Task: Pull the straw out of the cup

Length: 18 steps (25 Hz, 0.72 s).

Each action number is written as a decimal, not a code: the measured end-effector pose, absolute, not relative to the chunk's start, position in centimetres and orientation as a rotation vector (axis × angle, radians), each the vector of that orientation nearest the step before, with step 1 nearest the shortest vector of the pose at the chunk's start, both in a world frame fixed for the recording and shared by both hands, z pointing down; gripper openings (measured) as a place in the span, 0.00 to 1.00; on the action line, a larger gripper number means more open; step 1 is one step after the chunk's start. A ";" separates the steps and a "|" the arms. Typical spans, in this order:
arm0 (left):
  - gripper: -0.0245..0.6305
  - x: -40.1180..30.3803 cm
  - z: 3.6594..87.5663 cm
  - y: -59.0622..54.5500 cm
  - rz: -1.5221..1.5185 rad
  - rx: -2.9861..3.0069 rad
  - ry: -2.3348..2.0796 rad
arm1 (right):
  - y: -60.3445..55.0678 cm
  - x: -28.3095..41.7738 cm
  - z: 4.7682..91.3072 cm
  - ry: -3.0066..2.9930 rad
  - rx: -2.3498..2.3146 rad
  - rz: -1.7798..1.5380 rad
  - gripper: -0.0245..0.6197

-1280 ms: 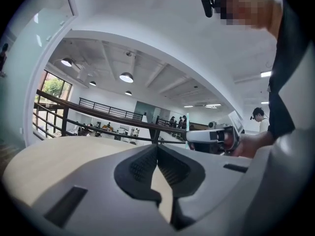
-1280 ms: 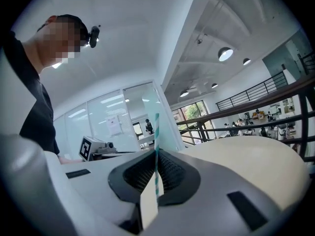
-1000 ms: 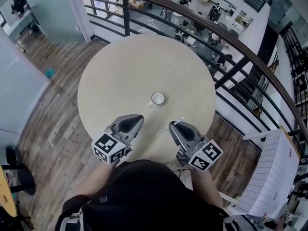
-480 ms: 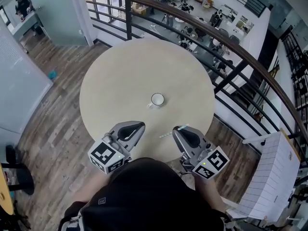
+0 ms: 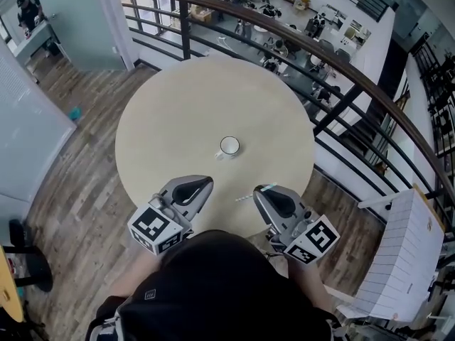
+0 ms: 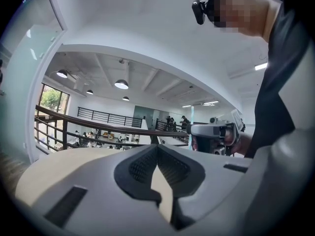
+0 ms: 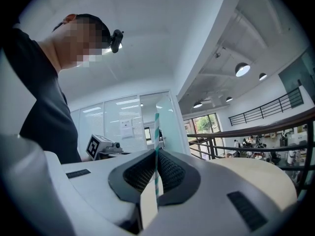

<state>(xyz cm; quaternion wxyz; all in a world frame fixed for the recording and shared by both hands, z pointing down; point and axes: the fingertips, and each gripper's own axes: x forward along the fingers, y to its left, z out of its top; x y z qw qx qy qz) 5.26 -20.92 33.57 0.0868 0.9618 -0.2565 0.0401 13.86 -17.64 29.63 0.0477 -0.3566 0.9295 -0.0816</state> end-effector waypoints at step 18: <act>0.05 6.2 33.0 -21.5 0.117 2.892 -0.747 | -18.5 14.7 29.8 2.803 -1.079 -0.289 0.08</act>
